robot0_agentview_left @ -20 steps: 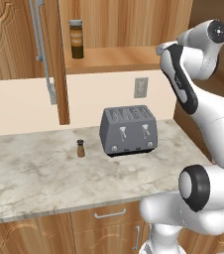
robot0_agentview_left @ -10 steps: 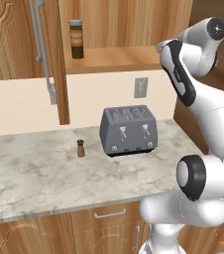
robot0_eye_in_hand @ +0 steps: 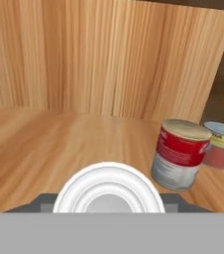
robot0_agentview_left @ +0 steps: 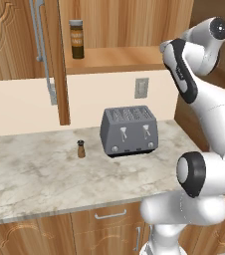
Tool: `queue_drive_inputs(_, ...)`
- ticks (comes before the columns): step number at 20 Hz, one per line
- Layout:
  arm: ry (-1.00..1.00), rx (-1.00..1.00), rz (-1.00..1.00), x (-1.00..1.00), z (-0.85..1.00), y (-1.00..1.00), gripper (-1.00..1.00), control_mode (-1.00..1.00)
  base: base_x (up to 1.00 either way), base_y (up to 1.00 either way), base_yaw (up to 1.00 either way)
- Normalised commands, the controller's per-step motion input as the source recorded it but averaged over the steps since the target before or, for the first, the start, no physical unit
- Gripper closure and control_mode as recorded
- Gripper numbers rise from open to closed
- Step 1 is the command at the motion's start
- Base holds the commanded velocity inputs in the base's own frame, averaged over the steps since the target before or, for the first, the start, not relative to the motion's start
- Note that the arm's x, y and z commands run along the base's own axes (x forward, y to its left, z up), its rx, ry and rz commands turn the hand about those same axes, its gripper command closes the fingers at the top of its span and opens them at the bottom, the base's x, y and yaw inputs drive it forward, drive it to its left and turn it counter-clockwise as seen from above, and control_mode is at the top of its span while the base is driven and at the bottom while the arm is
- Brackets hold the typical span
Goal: Pick the cans from the counter and place them in their designated side in the cabinet.
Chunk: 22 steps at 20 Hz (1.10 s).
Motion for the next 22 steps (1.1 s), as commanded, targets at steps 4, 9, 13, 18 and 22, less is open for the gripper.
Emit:
queue_drive_inputs(4,0.02,0.0,0.0,0.08,-0.07,-0.08,1.0,-1.0,0.0,0.0,0.0)
queue_drive_inputs(9,0.04,0.0,0.0,0.21,-0.14,-0.01,1.0,-1.0,0.0,0.0,0.0)
queue_drive_inputs(13,0.02,0.0,0.0,0.3,-0.06,-0.03,1.0,-1.0,0.0,0.0,0.0)
queue_drive_inputs(18,0.0,0.0,0.0,0.24,-0.11,-0.05,1.0,-1.0,0.0,0.0,0.0)
queue_drive_inputs(22,0.0,-0.01,0.0,0.2,-0.24,-0.01,1.0,-1.0,0.0,0.0,0.0)
